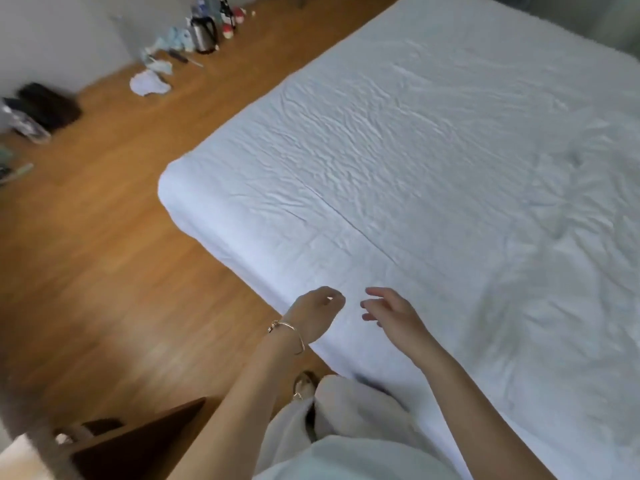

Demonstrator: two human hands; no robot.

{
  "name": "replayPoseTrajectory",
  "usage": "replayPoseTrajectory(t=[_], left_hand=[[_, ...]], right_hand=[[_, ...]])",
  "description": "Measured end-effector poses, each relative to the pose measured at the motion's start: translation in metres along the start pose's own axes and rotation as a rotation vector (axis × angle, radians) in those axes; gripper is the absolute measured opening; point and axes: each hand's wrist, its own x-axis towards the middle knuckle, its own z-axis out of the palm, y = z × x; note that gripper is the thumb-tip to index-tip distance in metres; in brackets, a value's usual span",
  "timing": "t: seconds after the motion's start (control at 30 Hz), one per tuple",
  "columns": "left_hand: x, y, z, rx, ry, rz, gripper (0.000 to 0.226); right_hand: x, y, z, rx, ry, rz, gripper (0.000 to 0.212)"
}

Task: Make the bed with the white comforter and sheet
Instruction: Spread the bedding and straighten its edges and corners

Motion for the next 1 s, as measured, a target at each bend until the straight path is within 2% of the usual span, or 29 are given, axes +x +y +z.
replayPoseTrajectory(t=[0.1,0.27,0.43,0.53,0.6,0.8,0.9,1.0], left_hand=[[-0.003,-0.015,-0.076,-0.162,0.121,0.047,0.023],[0.024,-0.029,-0.203,-0.351,0.262,0.062,0.023],[0.074,-0.051,-0.349,-0.297,0.261,0.024,0.022],[0.101,-0.065,-0.437,-0.225,0.318,-0.02,0.014],[0.114,-0.077,-0.49,-0.209,0.354,-0.042,0.017],[0.178,-0.111,-0.63,-0.411,0.527,-0.049,0.022],[0.238,-0.123,-0.707,-0.436,0.469,-0.146,0.012],[0.304,-0.11,-0.791,-0.407,0.267,-0.271,0.021]], right_hand=[[0.031,-0.071,0.051,-0.021,-0.076,-0.098,0.025],[0.105,-0.17,0.132,-0.153,-0.163,-0.196,0.029],[0.196,-0.27,0.214,-0.229,-0.187,-0.237,0.03],[0.246,-0.34,0.258,-0.26,-0.216,-0.246,0.033],[0.279,-0.385,0.285,-0.279,-0.238,-0.269,0.034],[0.386,-0.513,0.374,-0.279,-0.294,-0.324,0.033],[0.451,-0.564,0.42,-0.26,-0.295,-0.242,0.038],[0.507,-0.61,0.456,-0.228,-0.26,-0.188,0.043]])
